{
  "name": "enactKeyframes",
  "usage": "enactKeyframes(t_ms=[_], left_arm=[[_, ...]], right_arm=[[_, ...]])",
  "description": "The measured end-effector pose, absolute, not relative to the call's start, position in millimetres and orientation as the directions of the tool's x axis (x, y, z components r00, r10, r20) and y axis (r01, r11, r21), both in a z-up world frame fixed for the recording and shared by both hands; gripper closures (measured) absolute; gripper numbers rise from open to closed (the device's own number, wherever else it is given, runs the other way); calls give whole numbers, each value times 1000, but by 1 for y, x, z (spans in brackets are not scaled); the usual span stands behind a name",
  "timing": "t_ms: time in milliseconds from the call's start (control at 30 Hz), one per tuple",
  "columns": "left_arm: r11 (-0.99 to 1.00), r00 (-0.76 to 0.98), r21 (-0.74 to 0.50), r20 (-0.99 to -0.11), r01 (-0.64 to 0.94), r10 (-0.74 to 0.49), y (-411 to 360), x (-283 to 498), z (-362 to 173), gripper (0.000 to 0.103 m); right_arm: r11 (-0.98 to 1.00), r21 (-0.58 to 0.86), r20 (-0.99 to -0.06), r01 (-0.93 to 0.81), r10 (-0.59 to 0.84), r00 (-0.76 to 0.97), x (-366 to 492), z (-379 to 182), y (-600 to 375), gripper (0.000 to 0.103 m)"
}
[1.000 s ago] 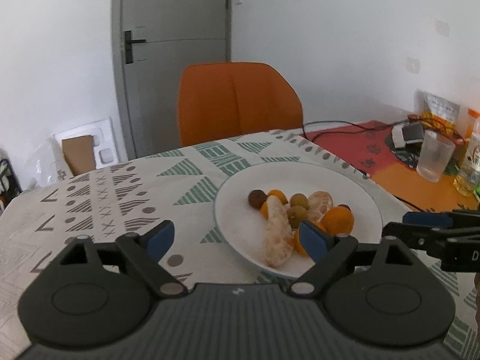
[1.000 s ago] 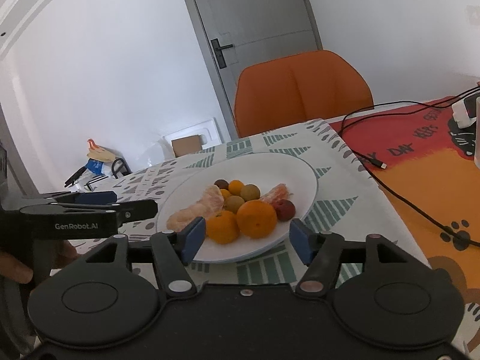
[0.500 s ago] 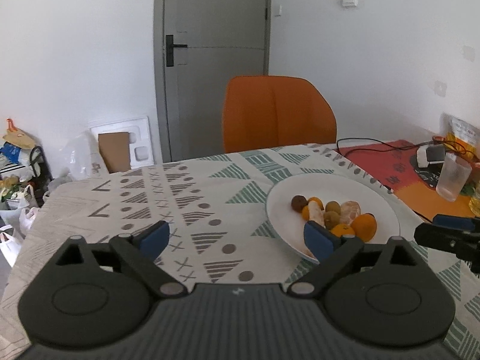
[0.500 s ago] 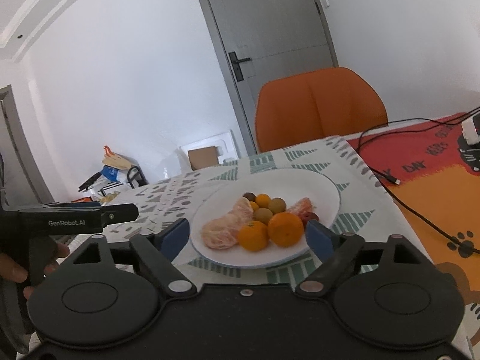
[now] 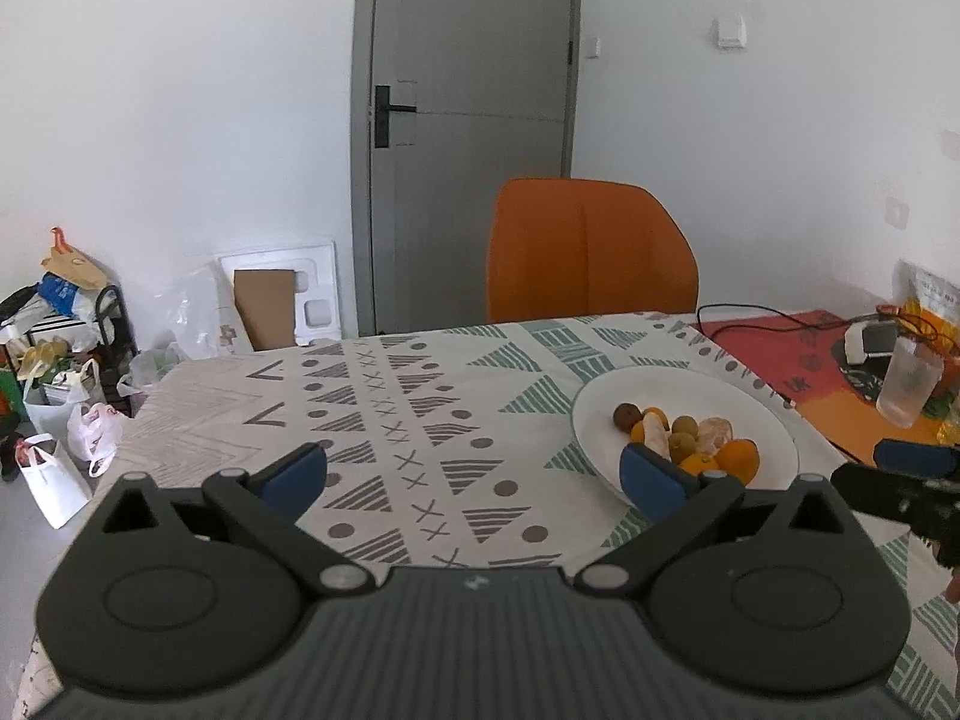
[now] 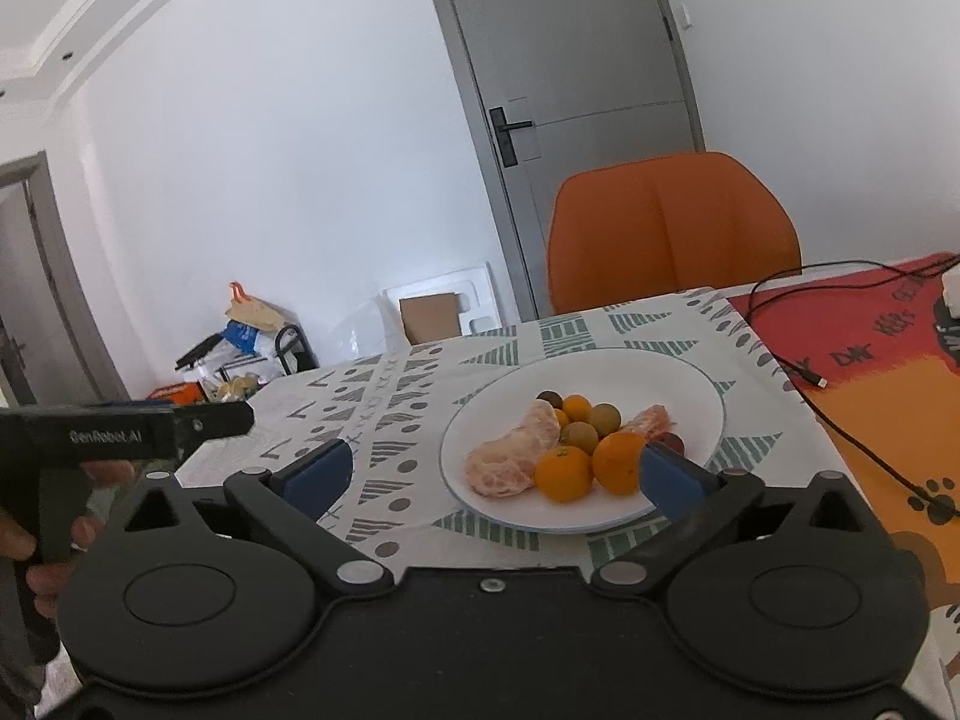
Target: Organize fruits
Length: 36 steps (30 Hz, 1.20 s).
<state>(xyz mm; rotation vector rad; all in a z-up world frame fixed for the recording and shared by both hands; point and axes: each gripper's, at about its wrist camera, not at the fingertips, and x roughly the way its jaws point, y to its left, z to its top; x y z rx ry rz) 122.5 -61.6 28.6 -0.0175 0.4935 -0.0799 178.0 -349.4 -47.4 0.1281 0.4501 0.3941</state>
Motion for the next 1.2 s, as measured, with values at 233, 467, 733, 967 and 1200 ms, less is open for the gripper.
enactKeyframes(t_ms=[233,467,733,967,1200], left_arm=[[998,883,-26,-465,53,-59,-53,104,29,0],[999,880,-41,-474,14,-32,-39,89,24,0],[998,882,-36,-470,-57,33,-28,76,20,0],[995,875,-37,-479,-94,65,-14,68,11,0],[991,868,-60,-491,-121,76,0,61,4,0]], right_arm=[[919,175,-395,-354,395,830,172,-44,-337,0],[916,169,-405,-363,400,822,165,-45,-329,0],[903,198,-421,-381,430,799,160,-51,-328,0],[896,186,-448,-402,442,777,158,-56,-319,0],[889,132,-477,-438,444,758,153,-59,-302,0]])
